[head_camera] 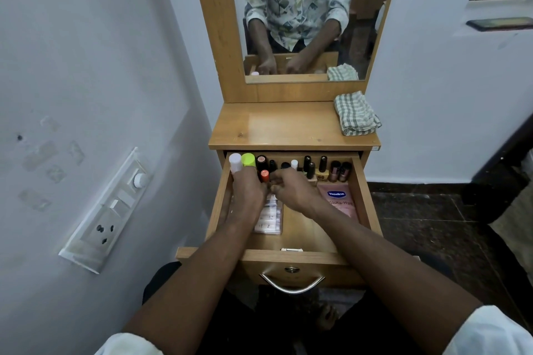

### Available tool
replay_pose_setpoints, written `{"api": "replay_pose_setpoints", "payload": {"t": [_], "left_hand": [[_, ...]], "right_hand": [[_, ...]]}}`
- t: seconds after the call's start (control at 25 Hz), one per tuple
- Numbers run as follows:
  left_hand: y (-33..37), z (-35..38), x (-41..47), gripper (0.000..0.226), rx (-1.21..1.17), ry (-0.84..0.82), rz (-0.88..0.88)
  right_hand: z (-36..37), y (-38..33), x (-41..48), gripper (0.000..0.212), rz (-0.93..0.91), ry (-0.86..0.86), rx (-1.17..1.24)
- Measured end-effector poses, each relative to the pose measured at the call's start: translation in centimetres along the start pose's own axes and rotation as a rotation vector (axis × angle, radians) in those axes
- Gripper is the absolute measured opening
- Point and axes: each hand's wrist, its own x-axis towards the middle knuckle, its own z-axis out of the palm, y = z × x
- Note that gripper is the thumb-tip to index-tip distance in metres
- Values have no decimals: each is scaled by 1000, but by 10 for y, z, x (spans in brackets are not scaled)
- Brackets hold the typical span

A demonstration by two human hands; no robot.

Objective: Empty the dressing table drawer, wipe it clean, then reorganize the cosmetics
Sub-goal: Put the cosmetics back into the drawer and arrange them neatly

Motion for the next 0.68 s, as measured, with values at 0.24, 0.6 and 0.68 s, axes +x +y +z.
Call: {"api": "replay_pose_setpoints", "payload": {"t": [0.24,0.6,0.68], "left_hand": [[10,-10,-9,11,19,11,-56],[12,-16,-16,13,28,9,-79],[11,-15,-14,15,1,19,-48]], "right_hand": [[-35,13,-18,23,95,285,45],[-66,15,-16,15,-47,316,-290],[-54,12,-7,17,-14,253,-390]]}}
